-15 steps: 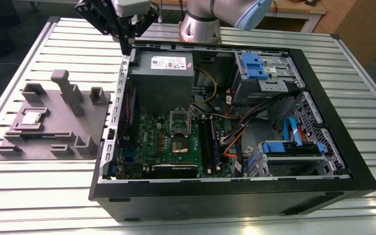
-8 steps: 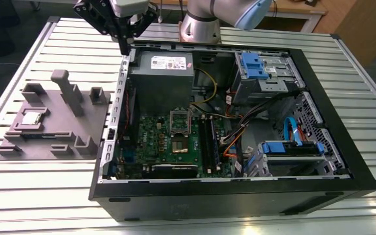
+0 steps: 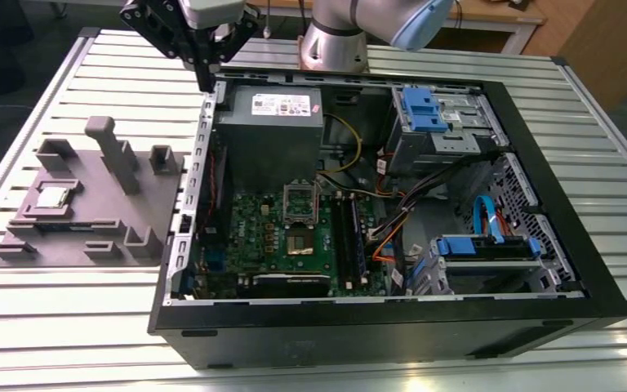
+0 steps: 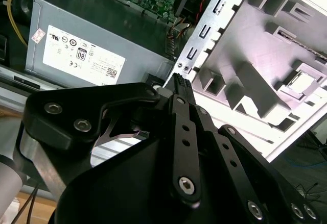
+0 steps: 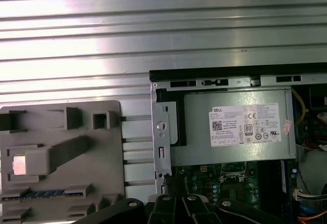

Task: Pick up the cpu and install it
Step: 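Reach for the cpu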

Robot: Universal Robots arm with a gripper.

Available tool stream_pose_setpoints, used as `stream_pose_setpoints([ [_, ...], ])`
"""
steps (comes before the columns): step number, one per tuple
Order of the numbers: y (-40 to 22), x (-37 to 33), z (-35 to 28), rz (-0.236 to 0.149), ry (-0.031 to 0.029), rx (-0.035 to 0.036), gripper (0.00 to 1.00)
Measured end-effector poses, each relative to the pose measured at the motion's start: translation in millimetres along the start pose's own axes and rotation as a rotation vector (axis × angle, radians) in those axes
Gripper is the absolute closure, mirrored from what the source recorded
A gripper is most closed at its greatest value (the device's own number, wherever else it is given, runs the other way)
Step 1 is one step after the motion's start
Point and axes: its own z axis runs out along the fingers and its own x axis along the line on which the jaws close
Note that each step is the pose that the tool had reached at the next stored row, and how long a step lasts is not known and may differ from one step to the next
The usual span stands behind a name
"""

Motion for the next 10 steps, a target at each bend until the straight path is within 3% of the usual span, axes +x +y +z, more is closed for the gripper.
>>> stream_pose_setpoints([
  [10, -0.2, 2.8, 0.4, 0.0, 0.0003, -0.0001, 0.9],
])
